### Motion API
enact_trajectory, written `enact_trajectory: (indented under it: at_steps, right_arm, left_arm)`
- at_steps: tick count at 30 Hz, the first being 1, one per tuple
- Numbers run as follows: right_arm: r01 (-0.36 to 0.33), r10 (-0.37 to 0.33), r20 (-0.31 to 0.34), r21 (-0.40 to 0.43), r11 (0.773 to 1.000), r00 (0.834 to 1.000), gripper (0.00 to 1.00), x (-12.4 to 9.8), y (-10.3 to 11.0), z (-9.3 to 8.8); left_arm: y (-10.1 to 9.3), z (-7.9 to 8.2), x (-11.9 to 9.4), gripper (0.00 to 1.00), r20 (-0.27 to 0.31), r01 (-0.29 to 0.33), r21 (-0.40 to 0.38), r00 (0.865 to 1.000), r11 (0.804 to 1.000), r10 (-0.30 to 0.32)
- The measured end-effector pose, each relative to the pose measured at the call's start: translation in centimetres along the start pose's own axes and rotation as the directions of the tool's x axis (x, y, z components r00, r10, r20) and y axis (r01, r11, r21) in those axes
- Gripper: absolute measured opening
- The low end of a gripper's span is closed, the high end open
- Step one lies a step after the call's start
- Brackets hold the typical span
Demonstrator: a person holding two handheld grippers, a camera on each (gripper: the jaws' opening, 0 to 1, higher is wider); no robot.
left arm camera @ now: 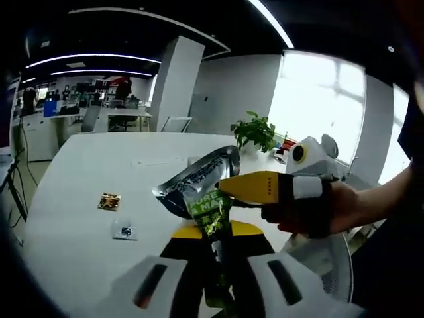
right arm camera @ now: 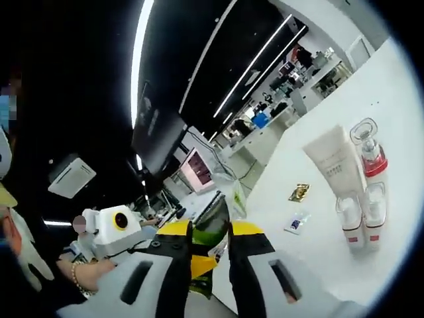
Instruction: Arrange the skincare products in the storage area until every visible bottle or jar stands upright without overlapping.
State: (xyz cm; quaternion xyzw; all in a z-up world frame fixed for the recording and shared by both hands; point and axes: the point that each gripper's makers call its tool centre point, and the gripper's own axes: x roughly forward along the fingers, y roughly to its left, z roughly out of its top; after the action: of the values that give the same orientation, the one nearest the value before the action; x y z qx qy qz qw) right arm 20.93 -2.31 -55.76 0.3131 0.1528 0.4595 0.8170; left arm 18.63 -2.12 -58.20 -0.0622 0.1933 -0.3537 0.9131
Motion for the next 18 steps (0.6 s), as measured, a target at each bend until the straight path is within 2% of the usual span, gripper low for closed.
enact_trajectory:
  at_steps: [3, 8, 13, 18]
  right_arm:
    - [0.000, 0.000, 0.013, 0.012, 1.000, 1.000, 0.16, 0.2, 0.4, 0.2]
    - [-0.055, 0.054, 0.017, 0.042, 0.998, 0.998, 0.11, 0.0, 0.9, 1.0]
    - [-0.084, 0.082, 0.027, 0.069, 0.994, 0.996, 0.07, -0.5, 0.8, 1.7]
    - [-0.094, 0.091, 0.044, 0.083, 0.992, 0.995, 0.05, -0.7, 0.9, 2.1]
  left_arm:
    - [0.0, 0.2, -0.2, 0.12, 0.011, 0.014, -0.015, 1.000, 1.000, -0.014]
    - [0.2, 0.7, -0.4, 0.18, 0.060, 0.057, -0.060, 0.997, 0.997, -0.053]
    - [-0.1, 0.8, -0.3, 0.24, 0.059, 0.091, -0.049, 0.994, 0.995, -0.088]
    - [0.0, 1.3, -0.2, 0.29, 0.063, 0.097, -0.050, 0.994, 0.994, -0.094]
